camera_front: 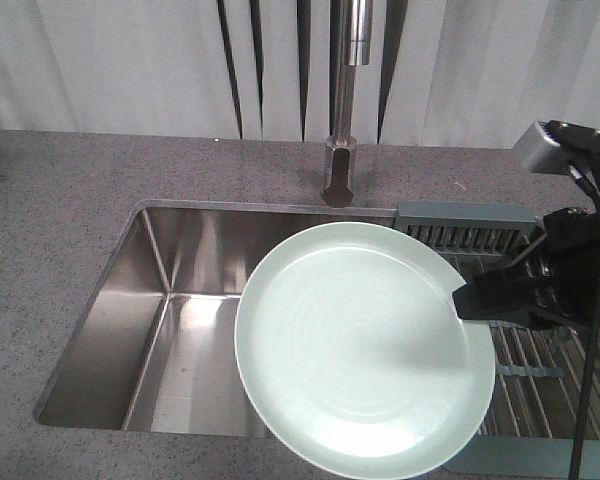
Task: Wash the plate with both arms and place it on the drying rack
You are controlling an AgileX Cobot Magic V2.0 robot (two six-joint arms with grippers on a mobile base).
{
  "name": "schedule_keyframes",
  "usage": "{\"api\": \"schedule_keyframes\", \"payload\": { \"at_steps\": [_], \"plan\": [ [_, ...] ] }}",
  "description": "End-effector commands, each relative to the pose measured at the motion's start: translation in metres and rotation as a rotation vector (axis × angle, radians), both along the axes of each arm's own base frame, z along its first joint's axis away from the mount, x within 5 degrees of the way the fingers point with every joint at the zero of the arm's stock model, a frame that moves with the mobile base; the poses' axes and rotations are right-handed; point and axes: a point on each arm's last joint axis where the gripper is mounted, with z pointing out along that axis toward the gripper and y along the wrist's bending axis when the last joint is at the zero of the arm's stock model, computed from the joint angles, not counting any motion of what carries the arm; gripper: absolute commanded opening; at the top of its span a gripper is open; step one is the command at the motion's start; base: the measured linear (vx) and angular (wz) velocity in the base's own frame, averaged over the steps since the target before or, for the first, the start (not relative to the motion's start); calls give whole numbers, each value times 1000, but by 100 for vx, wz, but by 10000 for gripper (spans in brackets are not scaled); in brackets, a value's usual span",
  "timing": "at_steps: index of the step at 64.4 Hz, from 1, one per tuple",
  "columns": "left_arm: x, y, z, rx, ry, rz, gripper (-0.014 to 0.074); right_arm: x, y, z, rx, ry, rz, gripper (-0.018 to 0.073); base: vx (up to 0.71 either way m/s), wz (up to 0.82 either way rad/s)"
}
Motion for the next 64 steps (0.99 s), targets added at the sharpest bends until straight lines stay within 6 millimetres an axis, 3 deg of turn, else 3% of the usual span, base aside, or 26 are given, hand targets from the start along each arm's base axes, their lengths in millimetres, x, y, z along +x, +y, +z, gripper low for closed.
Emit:
{"api": "schedule_keyframes", "payload": {
  "at_steps": [1, 64],
  "plan": [
    [-3, 0, 18, -9, -120, -3, -6, -2, 2, 15, 48, -67, -9, -4, 1, -6],
    [-3, 0, 18, -9, -120, -3, -6, -2, 2, 15, 48, -67, -9, -4, 2, -7]
  ]
}}
